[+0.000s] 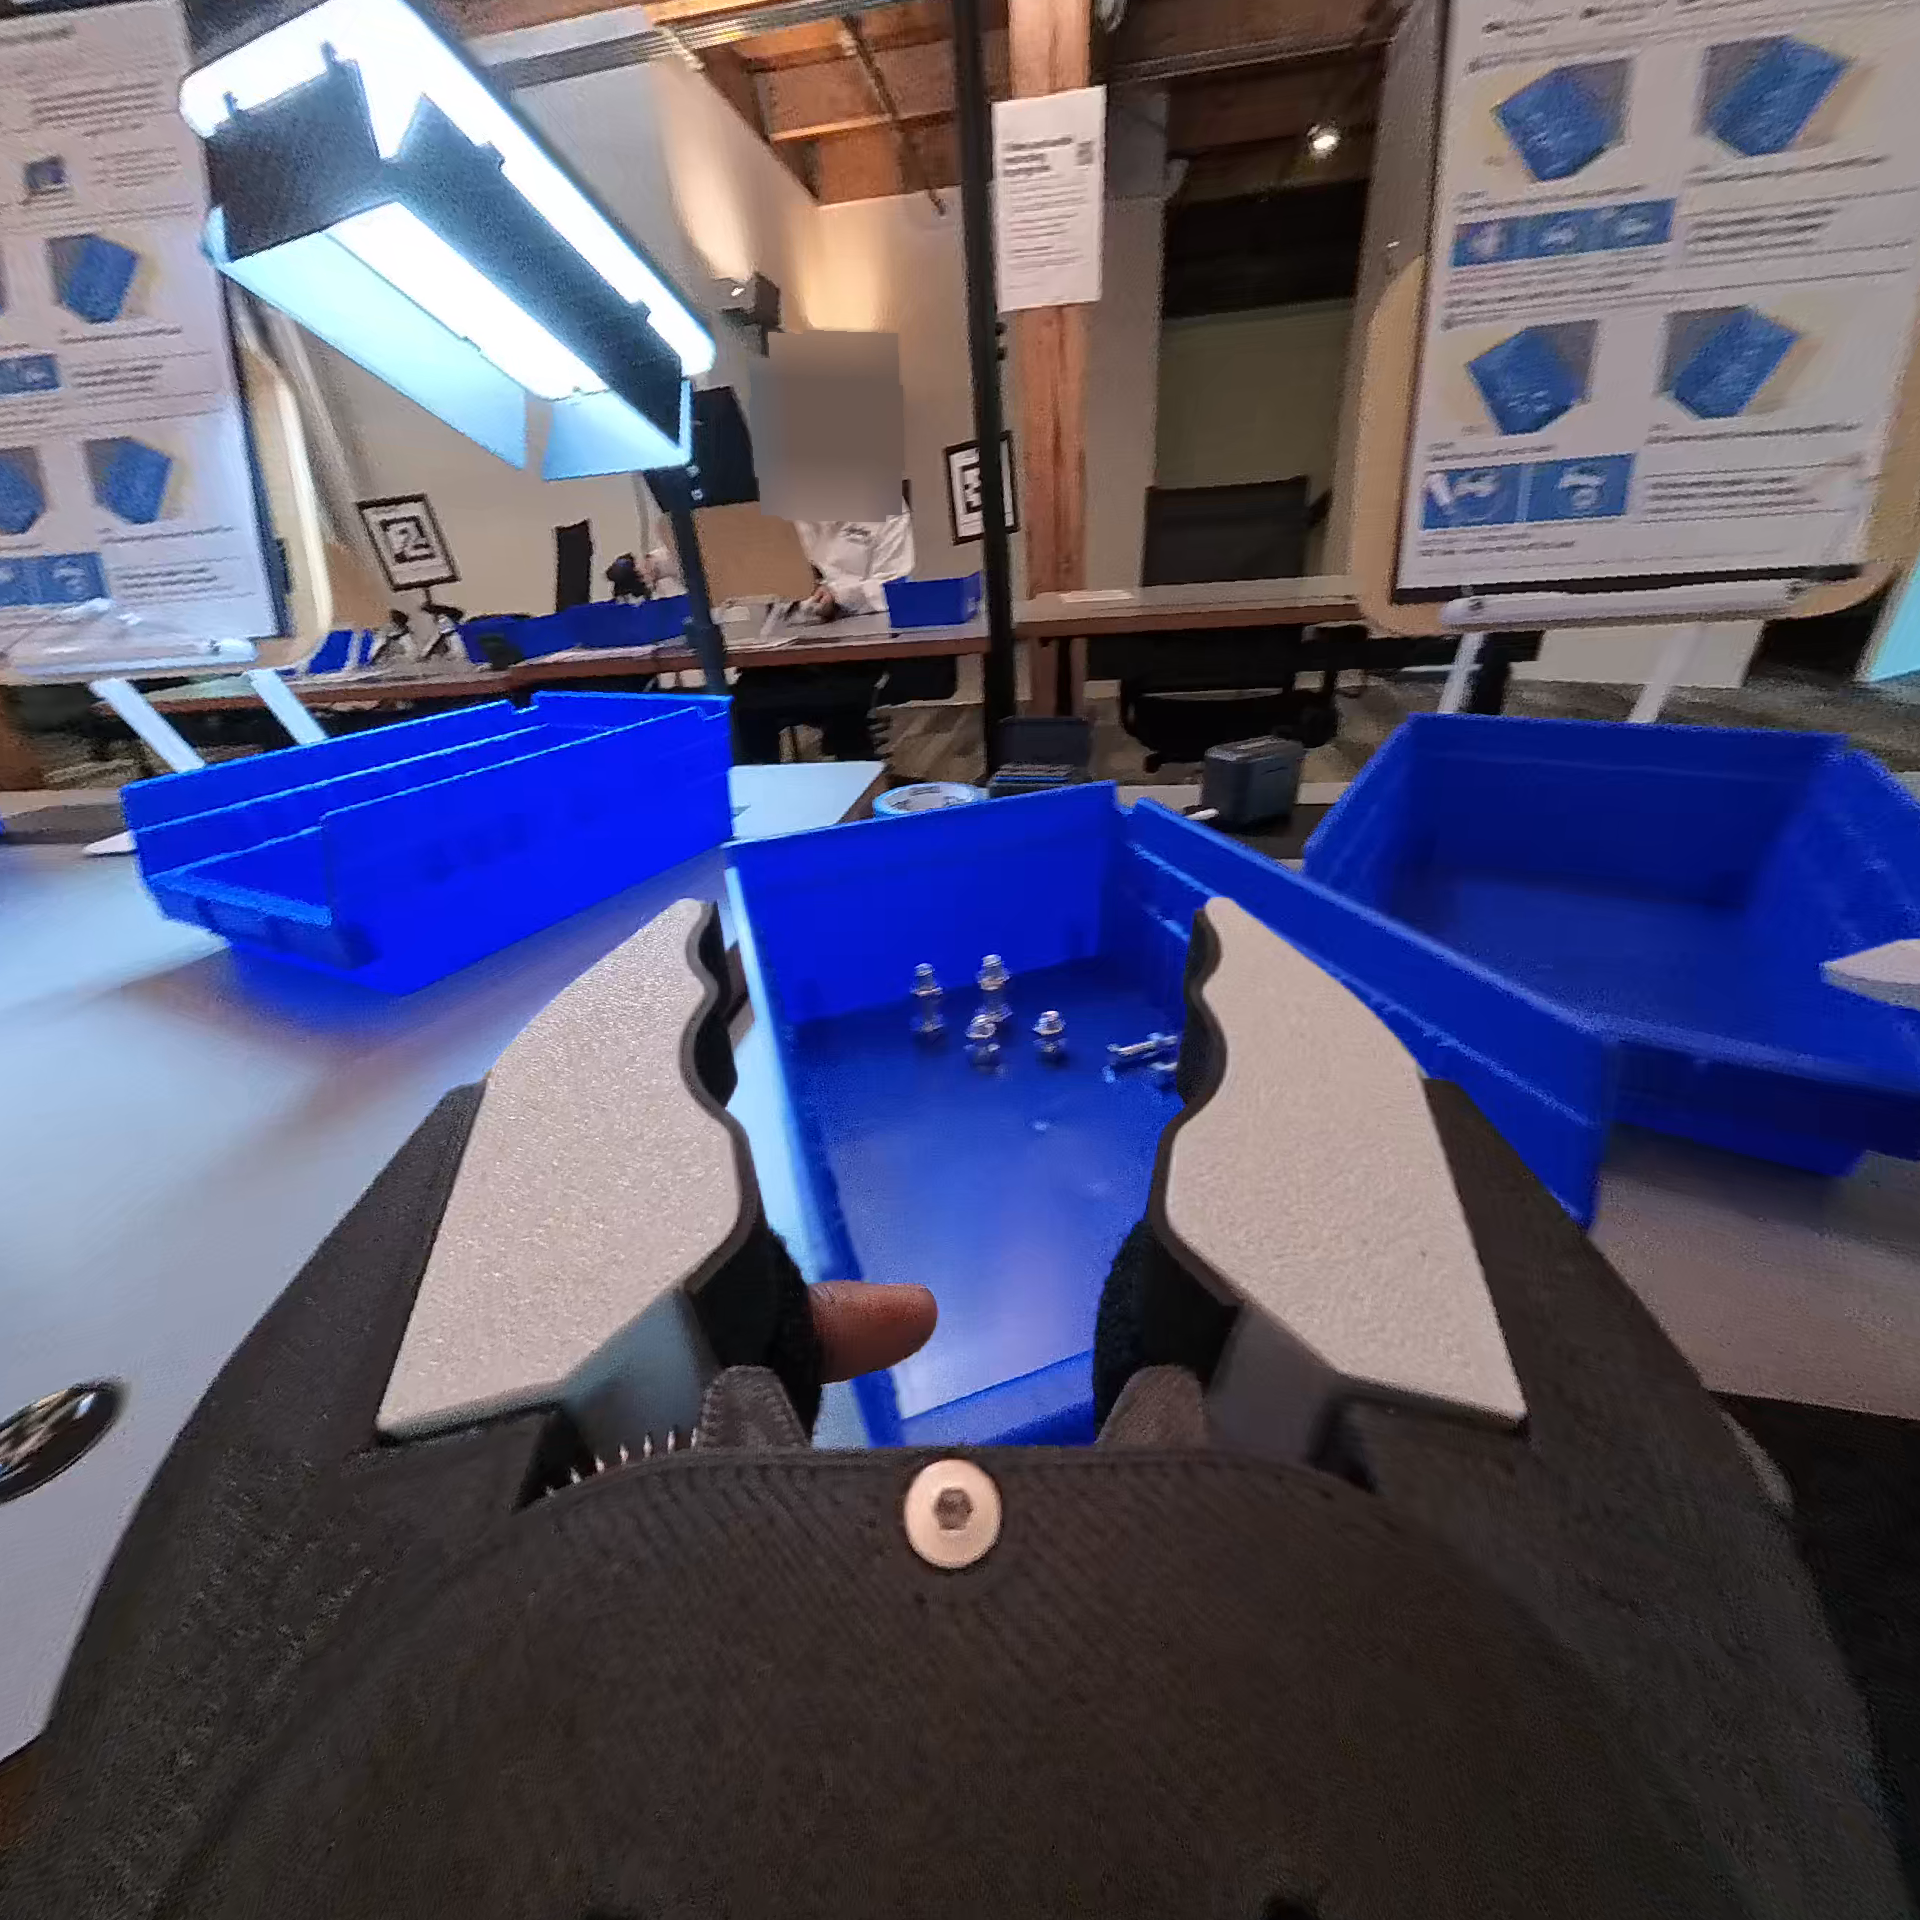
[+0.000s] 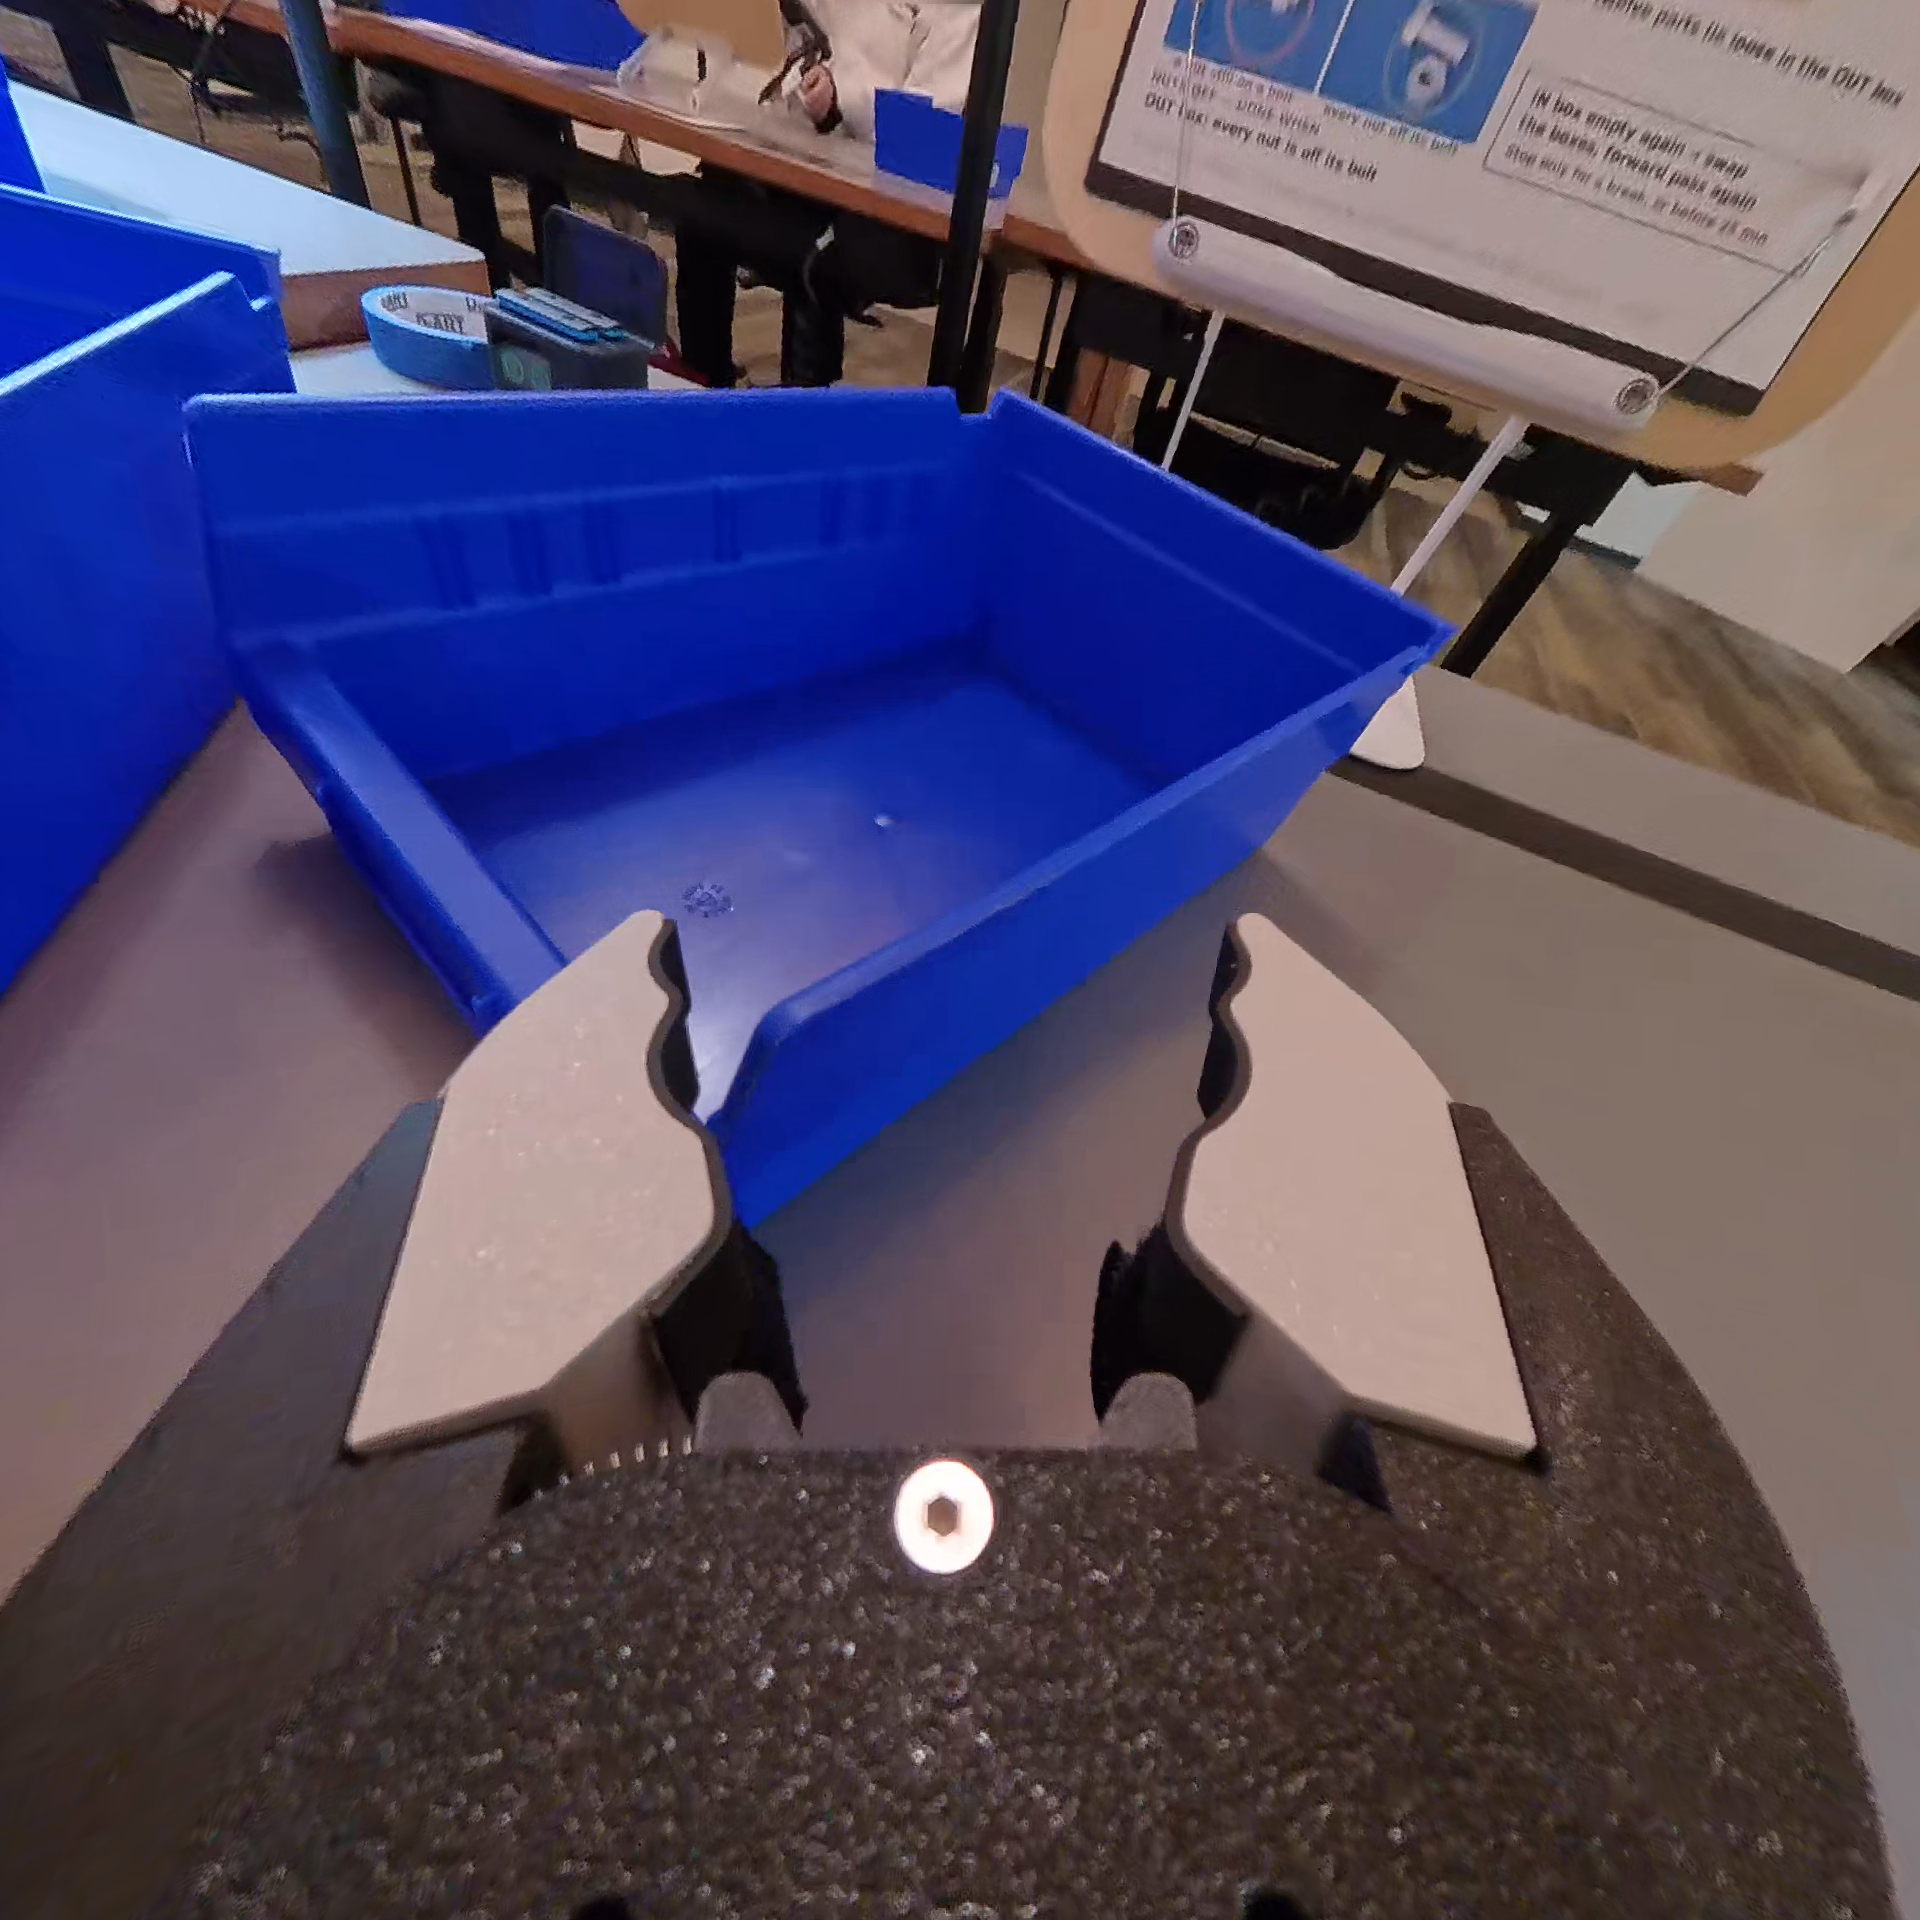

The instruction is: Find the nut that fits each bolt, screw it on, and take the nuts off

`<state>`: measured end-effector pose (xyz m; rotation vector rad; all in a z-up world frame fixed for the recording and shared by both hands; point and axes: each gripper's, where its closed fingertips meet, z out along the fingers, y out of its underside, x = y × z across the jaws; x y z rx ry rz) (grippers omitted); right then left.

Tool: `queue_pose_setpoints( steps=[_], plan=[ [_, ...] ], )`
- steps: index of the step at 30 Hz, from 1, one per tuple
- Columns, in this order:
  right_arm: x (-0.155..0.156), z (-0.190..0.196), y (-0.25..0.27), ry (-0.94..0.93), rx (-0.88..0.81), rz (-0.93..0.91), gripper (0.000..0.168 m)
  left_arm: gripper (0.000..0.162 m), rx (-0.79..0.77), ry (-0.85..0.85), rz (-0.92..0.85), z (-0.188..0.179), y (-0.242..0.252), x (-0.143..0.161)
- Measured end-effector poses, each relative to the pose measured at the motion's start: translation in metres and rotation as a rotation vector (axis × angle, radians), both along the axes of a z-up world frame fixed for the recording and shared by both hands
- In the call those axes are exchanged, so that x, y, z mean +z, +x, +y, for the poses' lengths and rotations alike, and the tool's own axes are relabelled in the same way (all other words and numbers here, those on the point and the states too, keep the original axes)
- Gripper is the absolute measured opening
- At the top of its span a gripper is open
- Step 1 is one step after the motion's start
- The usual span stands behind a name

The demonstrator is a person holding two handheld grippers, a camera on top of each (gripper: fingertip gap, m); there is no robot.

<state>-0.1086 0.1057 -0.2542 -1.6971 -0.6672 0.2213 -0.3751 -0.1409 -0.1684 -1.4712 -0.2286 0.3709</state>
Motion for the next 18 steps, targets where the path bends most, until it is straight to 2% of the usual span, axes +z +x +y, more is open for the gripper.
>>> queue_pose_setpoints(
  steps=[3, 4, 7, 8, 12, 18],
  plan=[
    [0.0, -0.001, 0.006, -0.005, -0.001, -0.014, 0.085, 0.083, -0.065, 0.01, 0.003, 0.01, 0.021, 0.006],
    [-0.001, -0.002, 0.007, -0.017, 0.004, -0.021, 0.076, 0.083, -0.087, 0.012, 0.004, 0.013, 0.029, 0.007],
    [-0.005, -0.007, 0.014, -0.045, 0.03, -0.032, 0.031, 0.081, -0.158, 0.011, 0.009, 0.024, 0.052, 0.008],
    [-0.006, -0.007, 0.02, -0.046, 0.023, -0.037, 0.025, 0.081, -0.187, 0.01, 0.008, 0.028, 0.061, 0.008],
    [-0.008, -0.005, 0.052, -0.066, -0.023, -0.061, 0.016, 0.078, -0.315, -0.018, -0.026, 0.048, 0.103, 0.0],
    [-0.011, -0.009, 0.098, -0.113, -0.041, -0.054, 0.009, 0.075, -0.534, -0.182, -0.109, 0.086, 0.181, -0.03]
  ],
)
